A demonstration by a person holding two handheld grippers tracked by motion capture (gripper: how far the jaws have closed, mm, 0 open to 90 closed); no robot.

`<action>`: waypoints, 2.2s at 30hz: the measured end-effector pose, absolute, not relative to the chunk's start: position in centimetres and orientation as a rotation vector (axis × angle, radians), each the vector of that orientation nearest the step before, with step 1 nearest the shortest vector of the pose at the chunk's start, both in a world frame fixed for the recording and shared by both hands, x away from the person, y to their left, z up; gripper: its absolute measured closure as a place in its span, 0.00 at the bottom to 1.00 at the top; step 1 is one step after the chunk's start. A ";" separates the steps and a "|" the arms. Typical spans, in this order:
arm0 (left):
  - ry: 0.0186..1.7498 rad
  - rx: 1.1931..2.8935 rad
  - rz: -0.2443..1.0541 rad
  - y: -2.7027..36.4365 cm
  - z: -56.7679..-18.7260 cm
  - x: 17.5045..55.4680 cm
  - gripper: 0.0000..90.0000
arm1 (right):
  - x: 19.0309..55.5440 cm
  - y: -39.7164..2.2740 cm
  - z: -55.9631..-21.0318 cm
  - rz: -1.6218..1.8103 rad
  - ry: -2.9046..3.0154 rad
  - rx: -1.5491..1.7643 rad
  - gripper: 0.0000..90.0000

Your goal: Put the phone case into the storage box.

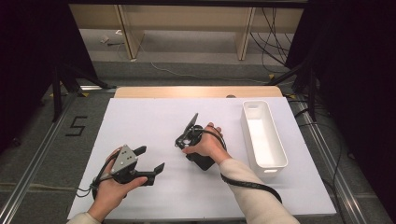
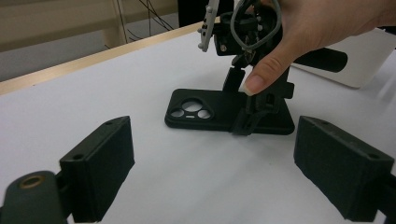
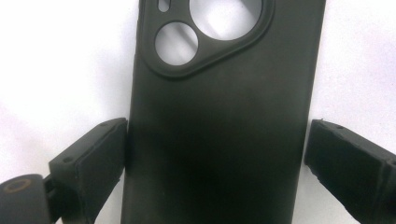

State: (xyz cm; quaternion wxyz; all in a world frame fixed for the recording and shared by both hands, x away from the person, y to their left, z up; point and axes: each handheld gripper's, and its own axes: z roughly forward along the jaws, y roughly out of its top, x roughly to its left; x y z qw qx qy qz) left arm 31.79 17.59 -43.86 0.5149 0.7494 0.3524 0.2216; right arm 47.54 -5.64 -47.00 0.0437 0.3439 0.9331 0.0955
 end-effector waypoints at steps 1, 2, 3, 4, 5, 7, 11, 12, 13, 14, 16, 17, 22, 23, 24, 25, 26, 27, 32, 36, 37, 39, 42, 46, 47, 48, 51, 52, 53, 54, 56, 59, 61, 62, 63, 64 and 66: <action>0.846 1.801 0.532 17.6 -43.9 31.8 0.13 | 47.5 -5.6 -47.0 0.294 2.850 1.055 0.08; 0.846 1.801 0.532 17.6 -43.9 31.8 0.13 | 47.6 -5.6 -47.0 0.291 2.851 1.051 0.08; 0.844 1.802 0.533 17.6 -43.9 31.8 0.13 | 47.6 -5.6 -47.0 0.290 2.851 1.049 0.08; 0.845 1.802 0.533 17.6 -43.9 31.8 0.13 | 47.6 -5.6 -47.0 0.280 2.855 1.048 0.09; 0.845 1.802 0.533 17.6 -43.9 31.8 0.13 | 47.6 -5.6 -47.0 0.281 2.854 1.048 0.09; 0.847 1.800 0.533 17.6 -43.9 31.8 0.13 | 47.6 -5.5 -46.9 0.270 2.856 1.048 0.09; 0.847 1.801 0.533 17.6 -43.9 31.8 0.13 | 47.6 -5.5 -46.9 0.267 2.855 1.051 0.10; 0.844 1.803 0.533 17.6 -43.9 31.8 0.13 | 47.6 -5.4 -46.9 0.266 2.856 1.055 0.11; 0.844 1.803 0.532 17.6 -43.9 31.8 0.13 | 47.5 -5.4 -46.9 0.271 2.855 1.064 0.11; 0.844 1.803 0.533 17.6 -43.9 31.8 0.13 | 47.5 -5.4 -46.9 0.273 2.855 1.057 0.12; 0.844 1.802 0.532 17.6 -43.9 31.8 0.13 | 47.5 -5.3 -46.8 0.268 2.853 1.070 0.12; 0.844 1.802 0.532 17.6 -43.9 31.8 0.13 | 47.5 -5.3 -46.8 0.268 2.853 1.062 0.13; 0.844 1.800 0.533 17.6 -43.9 31.8 0.13 | 47.5 -5.3 -46.8 0.267 2.850 1.067 0.13; 0.845 1.802 0.533 17.6 -43.9 31.8 0.13 | 47.5 -5.3 -46.8 0.265 2.848 1.072 0.13; 0.845 1.802 0.533 17.6 -43.9 31.8 0.13 | 47.5 -5.3 -46.8 0.262 2.846 1.072 0.13; 0.846 1.799 0.533 17.6 -43.9 31.8 0.13 | 47.5 -5.3 -46.8 0.260 2.845 1.074 0.13; 0.846 1.798 0.533 17.6 -43.9 31.8 0.13 | 47.4 -5.2 -46.8 0.259 2.844 1.083 0.13; 0.845 1.799 0.533 17.6 -43.9 31.8 0.13 | 47.4 -5.2 -46.8 0.258 2.843 1.083 0.14; 0.846 1.801 0.533 17.6 -43.9 31.8 0.13 | 47.5 -5.2 -46.8 0.251 2.842 1.075 0.14; 0.846 1.801 0.534 17.7 -43.8 31.8 0.13 | 47.4 -5.2 -46.8 0.248 2.840 1.091 0.14; 0.846 1.801 0.534 17.7 -43.8 31.8 0.13 | 47.4 -5.2 -46.8 0.248 2.840 1.092 0.15; 0.845 1.801 0.534 17.7 -43.8 31.8 0.13 | 47.4 -5.2 -46.7 0.249 2.839 1.096 0.15; 0.850 1.798 0.534 17.7 -43.8 31.8 0.13 | 47.4 -5.2 -46.7 0.250 2.840 1.097 0.15; 0.850 1.798 0.535 17.7 -43.8 31.8 0.13 | 47.4 -5.2 -46.7 0.256 2.836 1.097 0.15; 0.848 1.800 0.536 17.7 -43.8 31.8 0.13 | 47.4 -5.2 -46.7 0.257 2.836 1.096 0.15; 0.850 1.798 0.535 17.7 -43.8 31.8 0.13 | 47.4 -5.2 -46.7 0.257 2.836 1.097 0.16; 0.851 1.798 0.534 17.7 -43.9 31.8 0.13 | 47.4 -5.2 -46.7 0.258 2.835 1.098 0.16; 0.851 1.798 0.534 17.7 -43.9 31.8 0.13 | 47.4 -5.2 -46.7 0.258 2.835 1.098 0.16; 0.851 1.798 0.534 17.7 -43.9 31.8 0.13 | 47.4 -5.2 -46.7 0.258 2.834 1.098 0.16; 0.851 1.798 0.534 17.7 -43.9 31.8 0.13 | 47.4 -5.2 -46.7 0.259 2.834 1.098 0.16; 0.851 1.798 0.534 17.7 -43.9 31.8 0.13 | 47.4 -5.2 -46.7 0.259 2.834 1.099 0.16; 0.851 1.798 0.535 17.7 -43.9 31.8 0.13 | 47.4 -5.2 -46.7 0.255 2.834 1.108 0.16; 0.851 1.797 0.534 17.7 -43.9 31.8 0.13 | 47.4 -5.3 -46.7 0.256 2.834 1.104 0.16; 0.851 1.798 0.534 17.7 -43.9 31.8 0.13 | 47.4 -5.3 -46.7 0.256 2.833 1.105 0.16; 0.851 1.797 0.534 17.7 -43.9 31.8 0.13 | 47.4 -5.3 -46.7 0.262 2.832 1.101 0.16; 0.851 1.797 0.534 17.7 -43.9 31.8 0.13 | 47.4 -5.3 -46.7 0.262 2.832 1.102 0.16; 0.851 1.795 0.535 17.7 -43.9 31.9 0.13 | 47.4 -5.3 -46.7 0.262 2.832 1.105 0.17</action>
